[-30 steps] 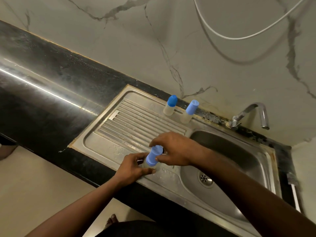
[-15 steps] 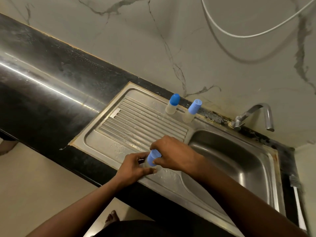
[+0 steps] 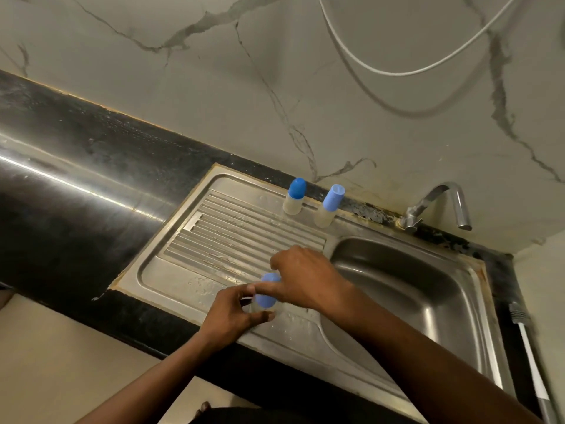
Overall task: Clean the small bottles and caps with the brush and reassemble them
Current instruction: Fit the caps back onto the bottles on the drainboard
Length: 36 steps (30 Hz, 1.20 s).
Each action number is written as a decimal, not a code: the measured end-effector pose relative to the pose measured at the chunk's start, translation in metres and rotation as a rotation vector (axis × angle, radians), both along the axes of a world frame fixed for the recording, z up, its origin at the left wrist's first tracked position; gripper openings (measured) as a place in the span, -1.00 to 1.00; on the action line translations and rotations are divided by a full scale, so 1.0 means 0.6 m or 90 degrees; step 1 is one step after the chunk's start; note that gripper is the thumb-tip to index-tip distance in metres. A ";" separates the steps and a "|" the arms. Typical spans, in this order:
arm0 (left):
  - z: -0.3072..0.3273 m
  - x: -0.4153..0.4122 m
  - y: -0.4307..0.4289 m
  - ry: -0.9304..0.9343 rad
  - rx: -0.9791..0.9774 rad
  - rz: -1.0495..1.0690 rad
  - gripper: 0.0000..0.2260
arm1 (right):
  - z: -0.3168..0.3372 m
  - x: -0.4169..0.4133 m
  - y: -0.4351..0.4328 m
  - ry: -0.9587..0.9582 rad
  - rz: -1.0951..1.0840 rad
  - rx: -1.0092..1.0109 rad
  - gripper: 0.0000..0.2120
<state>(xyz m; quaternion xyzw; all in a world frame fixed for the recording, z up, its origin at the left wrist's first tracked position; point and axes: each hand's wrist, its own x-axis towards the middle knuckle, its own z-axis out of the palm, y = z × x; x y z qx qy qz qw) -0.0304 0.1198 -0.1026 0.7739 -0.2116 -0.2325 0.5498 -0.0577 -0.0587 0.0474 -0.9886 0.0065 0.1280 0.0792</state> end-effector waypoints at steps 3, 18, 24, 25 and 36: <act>0.011 0.041 -0.016 -0.020 0.008 0.058 -0.58 | 0.014 0.004 -0.039 -0.126 -0.100 0.060 -0.35; 0.049 0.360 -0.170 -0.070 0.063 0.134 -0.54 | -0.016 -0.012 -0.156 -0.165 -0.267 0.202 -0.68; 0.022 0.413 -0.220 -0.041 0.086 0.142 -0.50 | -0.038 0.000 -0.190 -0.160 -0.321 0.225 -0.70; 0.021 0.419 -0.223 -0.041 0.092 0.146 -0.50 | -0.042 0.000 -0.194 -0.159 -0.323 0.226 -0.69; 0.001 0.458 -0.244 -0.018 0.130 0.151 -0.41 | -0.062 0.009 -0.202 -0.146 -0.348 0.248 -0.70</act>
